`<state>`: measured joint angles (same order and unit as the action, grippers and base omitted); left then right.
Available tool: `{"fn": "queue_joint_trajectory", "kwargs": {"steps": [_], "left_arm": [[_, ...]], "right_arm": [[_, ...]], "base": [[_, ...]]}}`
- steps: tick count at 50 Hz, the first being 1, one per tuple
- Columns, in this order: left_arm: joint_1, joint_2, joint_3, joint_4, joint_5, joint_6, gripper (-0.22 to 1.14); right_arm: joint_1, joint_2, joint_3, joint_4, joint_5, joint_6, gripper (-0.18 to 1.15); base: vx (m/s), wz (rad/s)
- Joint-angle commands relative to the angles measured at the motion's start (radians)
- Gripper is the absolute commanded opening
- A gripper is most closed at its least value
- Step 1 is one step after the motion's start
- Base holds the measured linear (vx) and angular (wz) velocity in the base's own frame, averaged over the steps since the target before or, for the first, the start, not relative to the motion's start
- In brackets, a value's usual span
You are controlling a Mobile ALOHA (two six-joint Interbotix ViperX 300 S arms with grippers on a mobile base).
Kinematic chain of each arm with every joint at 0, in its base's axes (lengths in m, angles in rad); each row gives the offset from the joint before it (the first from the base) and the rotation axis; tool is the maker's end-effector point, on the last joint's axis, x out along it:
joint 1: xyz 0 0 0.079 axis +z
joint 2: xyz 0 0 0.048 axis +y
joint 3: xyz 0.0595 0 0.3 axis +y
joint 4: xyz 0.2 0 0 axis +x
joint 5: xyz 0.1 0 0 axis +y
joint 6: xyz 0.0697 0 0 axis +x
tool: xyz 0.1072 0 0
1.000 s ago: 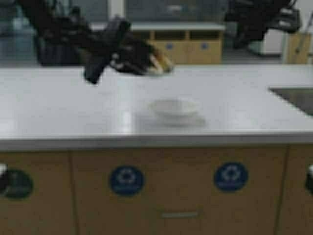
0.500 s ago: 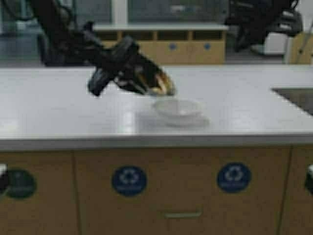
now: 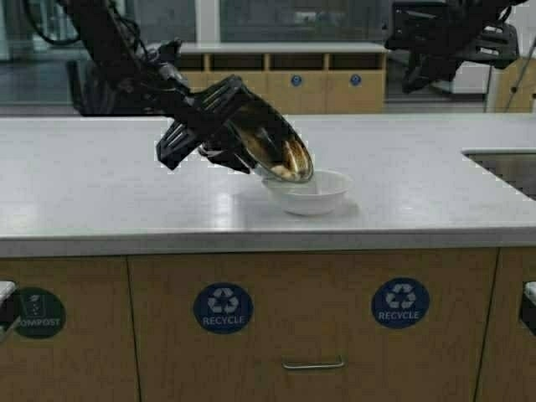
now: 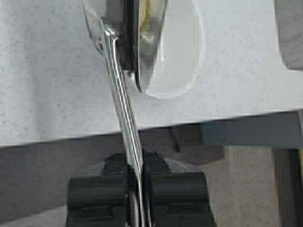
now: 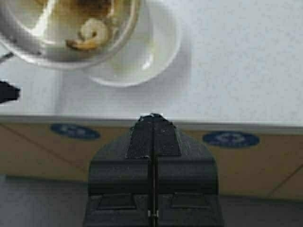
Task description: Add oil to the pan and cook the shrimp and serve it
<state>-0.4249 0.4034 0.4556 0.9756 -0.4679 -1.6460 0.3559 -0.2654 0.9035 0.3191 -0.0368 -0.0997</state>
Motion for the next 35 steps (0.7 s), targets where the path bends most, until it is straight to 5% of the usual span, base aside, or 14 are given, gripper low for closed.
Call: {"fn": "queue_joint_trajectory", "kwargs": {"steps": [1, 35], "left_arm": [[-0.02, -0.035, -0.072, -0.003, 0.014, 0.064, 0.03], [-0.067, -0.025, -0.176, -0.011, 0.19, 0.222, 0.03]], "right_arm": [[0.003, -0.008, -0.009, 0.002, -0.014, 0.0, 0.07], [0.002, 0.005, -0.006, 0.003, -0.038, 0.002, 0.07]], "base": [[0.0, 0.0], [0.0, 0.0]]}}
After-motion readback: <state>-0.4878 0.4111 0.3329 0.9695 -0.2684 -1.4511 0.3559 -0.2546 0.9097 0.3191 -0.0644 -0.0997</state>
